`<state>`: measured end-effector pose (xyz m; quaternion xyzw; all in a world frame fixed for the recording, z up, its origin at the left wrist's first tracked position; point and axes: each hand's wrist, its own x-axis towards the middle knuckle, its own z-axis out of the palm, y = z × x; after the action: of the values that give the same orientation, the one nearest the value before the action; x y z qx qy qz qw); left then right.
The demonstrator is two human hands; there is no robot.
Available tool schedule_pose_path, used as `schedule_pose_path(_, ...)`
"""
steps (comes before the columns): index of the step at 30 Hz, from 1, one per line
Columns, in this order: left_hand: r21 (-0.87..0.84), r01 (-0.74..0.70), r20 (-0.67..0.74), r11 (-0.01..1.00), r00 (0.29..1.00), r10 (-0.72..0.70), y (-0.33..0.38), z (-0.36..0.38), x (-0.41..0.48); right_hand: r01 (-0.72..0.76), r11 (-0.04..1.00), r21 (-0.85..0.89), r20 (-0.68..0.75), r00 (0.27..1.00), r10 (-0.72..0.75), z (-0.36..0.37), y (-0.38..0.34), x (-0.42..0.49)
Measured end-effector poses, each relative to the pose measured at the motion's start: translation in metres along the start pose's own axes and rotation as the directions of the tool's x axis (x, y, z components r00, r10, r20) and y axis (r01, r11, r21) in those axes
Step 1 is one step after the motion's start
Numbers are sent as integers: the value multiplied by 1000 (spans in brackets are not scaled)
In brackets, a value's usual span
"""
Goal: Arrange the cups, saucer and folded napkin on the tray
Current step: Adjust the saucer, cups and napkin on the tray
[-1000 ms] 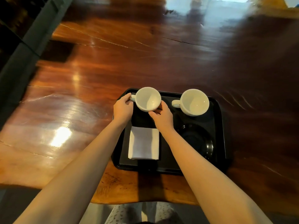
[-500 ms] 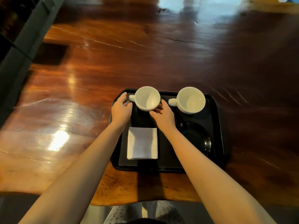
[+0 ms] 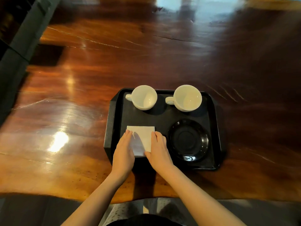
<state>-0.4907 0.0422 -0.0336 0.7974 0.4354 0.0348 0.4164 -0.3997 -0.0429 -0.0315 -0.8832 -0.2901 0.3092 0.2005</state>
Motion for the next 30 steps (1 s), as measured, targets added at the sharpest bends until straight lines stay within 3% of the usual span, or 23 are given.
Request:
schedule_pose_path(7,50,-30,5,998,1000,30,1,1,1,47,996,73,-3,999,-47,-11,6,-5)
schedule_pose_path(9,67,-66,-22,996,997,67,8,-1,-6,62,993,99,-71,996,-55,-29,17,-16)
schedule_pose_path(11,-3,-123,-10,992,992,123,25,3,-15,-1,997,82,-203,979,18,-51,41,-25)
schedule_pose_path(13,-98,-133,96,986,985,142,47,17,-23,-134,986,97,-296,942,157,-68,72,-30)
schedule_pose_path(15,-146,-97,227,984,965,129,64,40,-23,-240,959,151,-290,917,276,-76,96,-33)
schedule_pose_path(17,-113,-87,287,990,951,116,77,60,-20,-261,950,171,-271,915,300,-76,106,-34)
schedule_pose_path(21,-32,-63,256,998,964,69,86,76,-15,-237,960,148,-296,916,271,-72,112,-33)
schedule_pose_path(25,-76,3,288,997,957,19,85,78,-18,-275,929,250,-280,898,341,-72,117,-33)
schedule_pose_path(30,-111,62,271,992,962,-29,78,80,-20,-249,938,241,-267,912,311,-68,116,-32)
